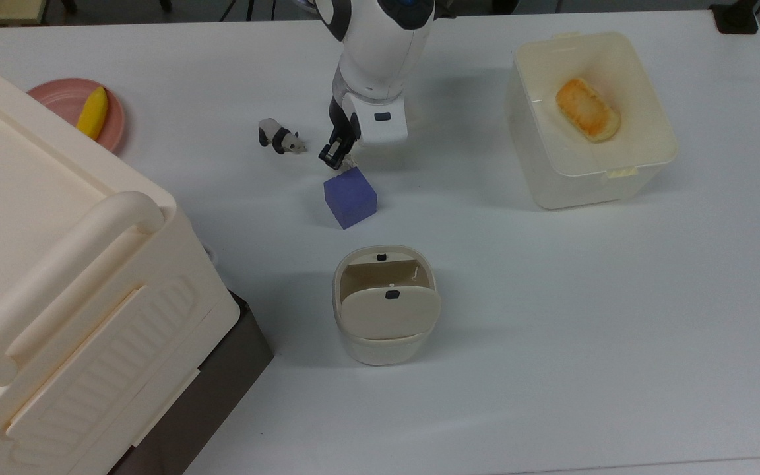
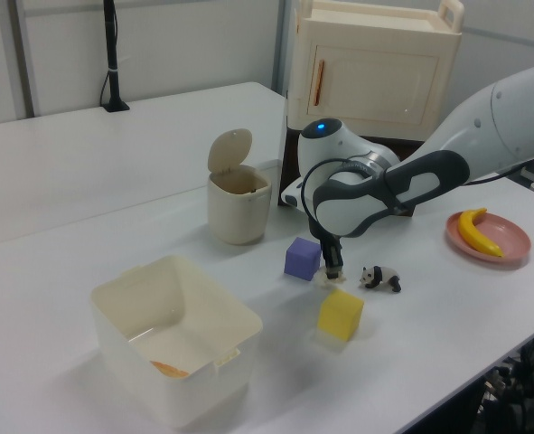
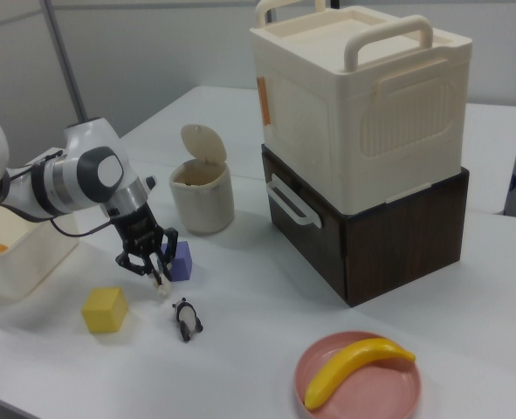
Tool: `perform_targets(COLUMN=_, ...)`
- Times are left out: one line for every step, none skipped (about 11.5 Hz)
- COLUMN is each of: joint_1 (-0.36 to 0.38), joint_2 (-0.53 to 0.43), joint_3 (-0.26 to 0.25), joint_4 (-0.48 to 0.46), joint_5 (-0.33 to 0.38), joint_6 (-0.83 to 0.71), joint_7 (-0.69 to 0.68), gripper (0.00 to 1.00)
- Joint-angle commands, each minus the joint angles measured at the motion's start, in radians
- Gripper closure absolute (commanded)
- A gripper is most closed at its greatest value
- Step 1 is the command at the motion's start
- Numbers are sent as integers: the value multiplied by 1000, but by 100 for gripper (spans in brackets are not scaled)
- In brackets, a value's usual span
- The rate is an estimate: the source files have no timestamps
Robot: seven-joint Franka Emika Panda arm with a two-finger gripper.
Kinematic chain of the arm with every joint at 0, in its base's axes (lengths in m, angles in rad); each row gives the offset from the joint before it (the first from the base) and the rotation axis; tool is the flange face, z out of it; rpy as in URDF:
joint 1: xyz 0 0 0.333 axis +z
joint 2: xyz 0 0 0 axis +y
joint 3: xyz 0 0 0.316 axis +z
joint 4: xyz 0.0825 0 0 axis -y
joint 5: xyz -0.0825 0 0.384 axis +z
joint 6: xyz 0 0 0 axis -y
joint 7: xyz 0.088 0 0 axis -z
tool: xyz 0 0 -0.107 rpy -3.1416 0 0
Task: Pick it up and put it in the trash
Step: 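Lower the gripper onto the crumpled white paper and close on it, then lift the paper and carry it over the white trash bin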
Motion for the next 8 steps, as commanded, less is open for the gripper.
perform_targets(joint_1=3, joint_2=-46, joint_3=1, joint_4=97, joint_5=17, joint_6=-162, joint_7=5, gripper=100)
perform_targets(joint_1=6, joint_2=-71, joint_3=2, joint_4=106, joint_5=45, joint_6=-201, joint_7=-2, gripper=100)
perform_targets(joint_1=9, joint_2=-110, joint_3=2, joint_4=117, joint_5=59, joint_6=-244, joint_7=-13, gripper=100)
perform_targets(joint_1=10, joint_2=-141, joint_3=4, joint_4=124, joint_5=65, joint_6=-294, joint_7=-28, gripper=100)
perform_targets(joint_1=10, joint_2=-155, joint_3=10, joint_4=149, joint_5=88, joint_6=-325, joint_7=-29, gripper=100)
perform_targets(joint_1=7, joint_2=-158, joint_3=20, joint_4=195, joint_5=131, joint_6=-379, joint_7=-19, gripper=100)
perform_targets(joint_1=7, joint_2=-157, joint_3=24, joint_4=251, joint_5=157, joint_6=-434, joint_7=-7, gripper=100)
perform_targets(joint_1=7, joint_2=-157, joint_3=24, joint_4=288, joint_5=171, joint_6=-456, joint_7=38, gripper=100)
